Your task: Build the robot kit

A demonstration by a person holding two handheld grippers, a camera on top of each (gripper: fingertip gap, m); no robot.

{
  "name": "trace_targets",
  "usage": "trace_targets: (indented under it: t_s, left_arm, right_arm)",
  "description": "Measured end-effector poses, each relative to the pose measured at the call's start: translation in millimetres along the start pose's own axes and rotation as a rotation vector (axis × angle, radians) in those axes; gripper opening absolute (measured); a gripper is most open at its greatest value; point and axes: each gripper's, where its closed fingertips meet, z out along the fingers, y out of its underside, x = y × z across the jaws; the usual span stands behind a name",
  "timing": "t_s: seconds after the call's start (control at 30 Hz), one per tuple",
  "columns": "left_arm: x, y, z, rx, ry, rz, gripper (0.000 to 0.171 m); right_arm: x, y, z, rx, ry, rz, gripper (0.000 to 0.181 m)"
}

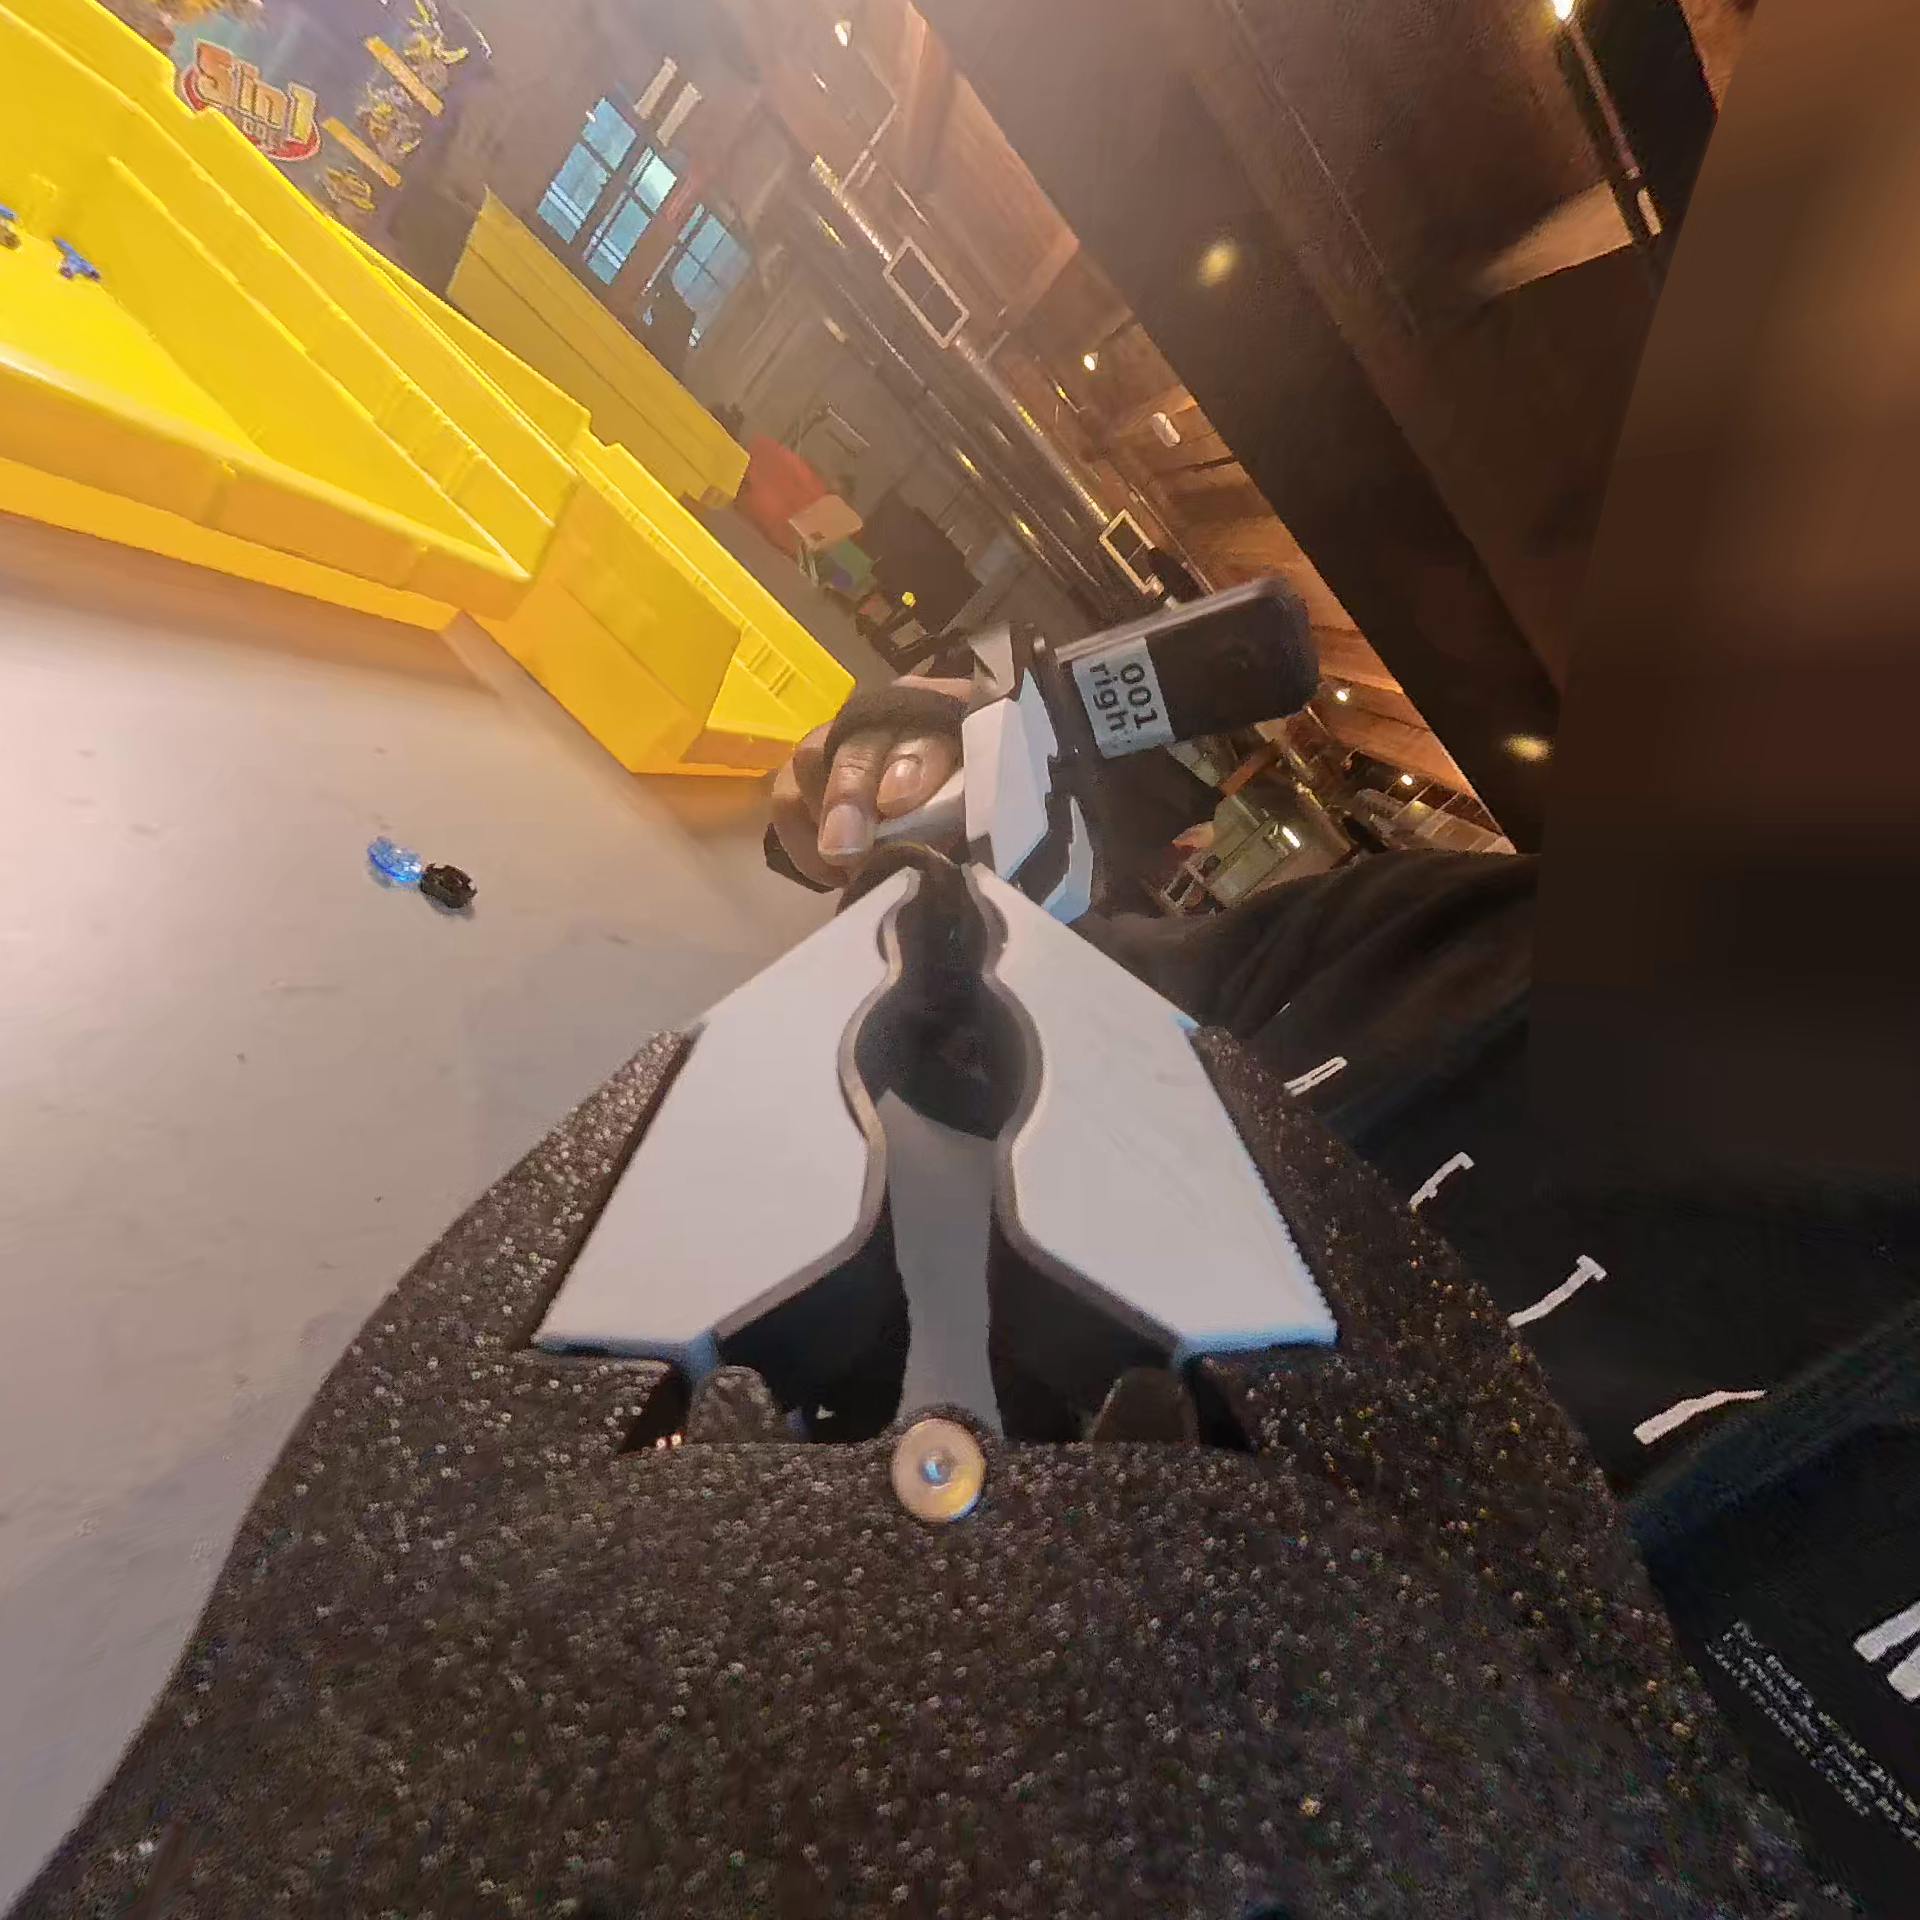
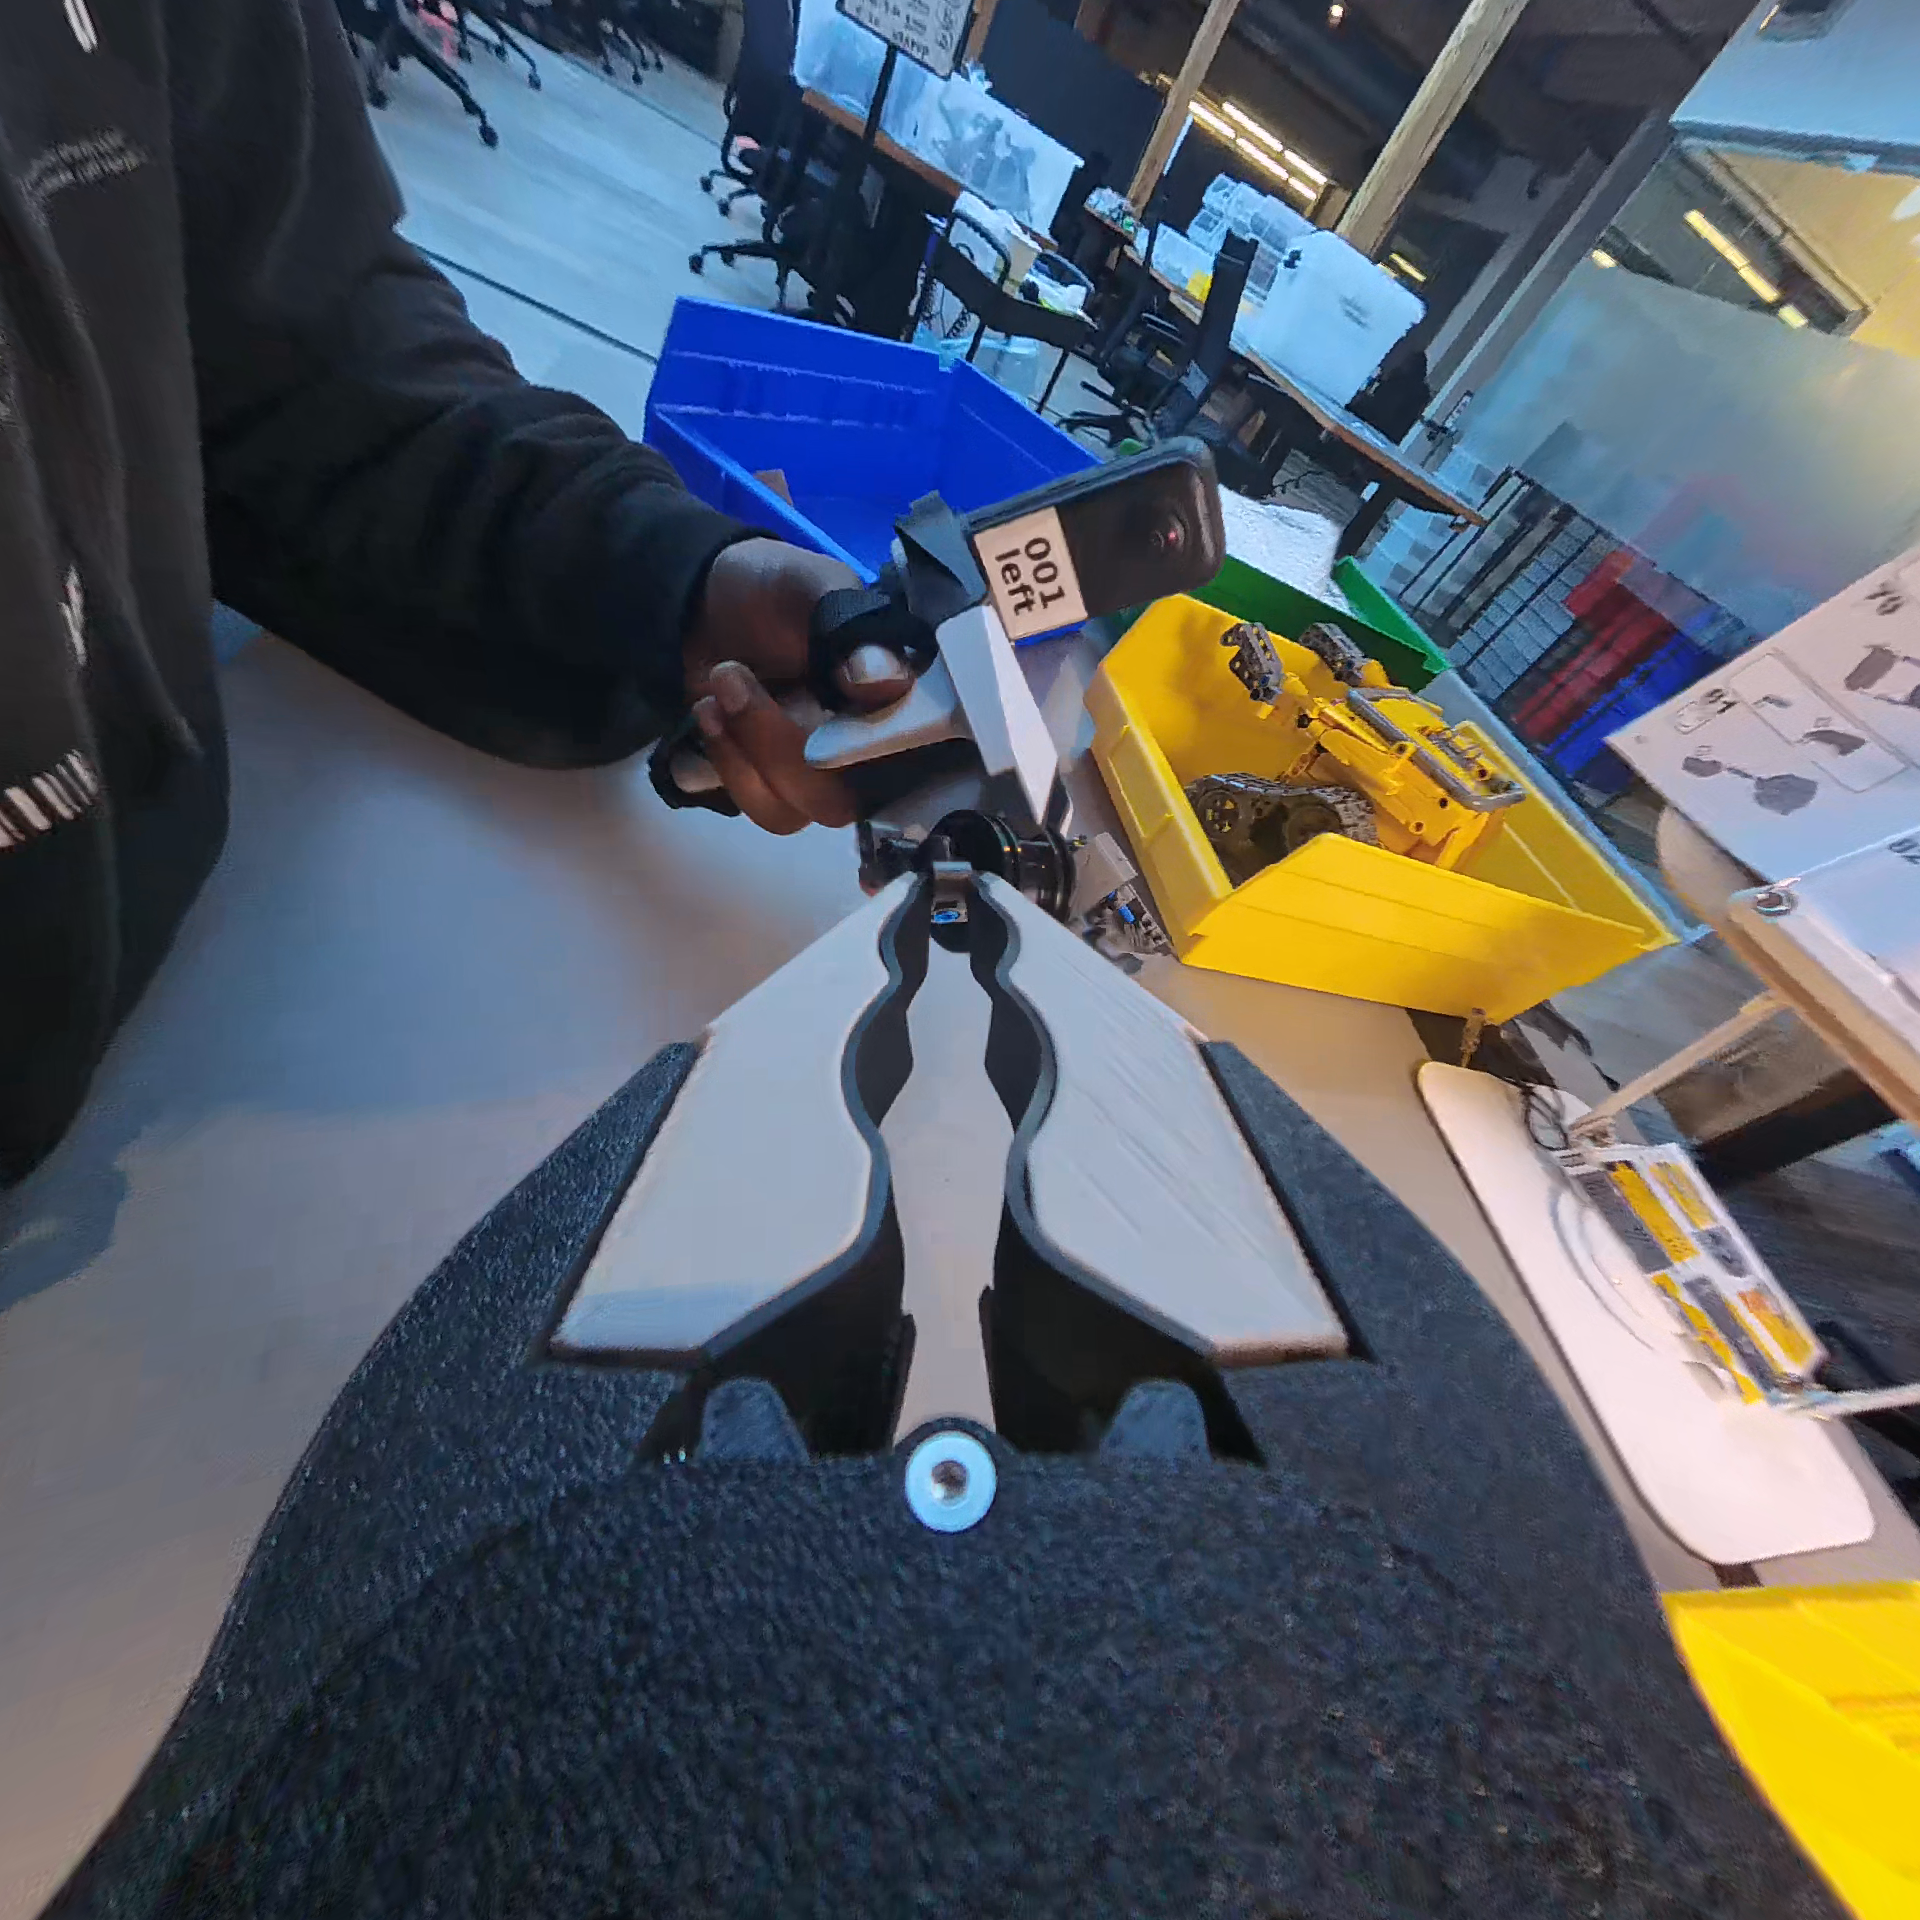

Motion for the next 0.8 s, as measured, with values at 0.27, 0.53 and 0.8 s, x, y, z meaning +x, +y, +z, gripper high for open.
trace_targets:
  t_s: [0.27, 0.53, 0.8]
  left_arm:
    - [-17, -19, -2, 0.250, -0.037, -0.172, 0.003]
    - [-16, -26, -5, 0.289, 0.032, -0.245, 0.004]
    - [-16, -27, -13, 0.212, -0.047, -0.042, 0.054]
  right_arm:
    - [25, -1, 2, -0.085, 0.294, -0.298, 0.005]
    - [32, 1, 2, -0.060, 0.380, -0.316, 0.006]
    - [39, 2, -3, -0.050, 0.473, -0.384, 0.006]
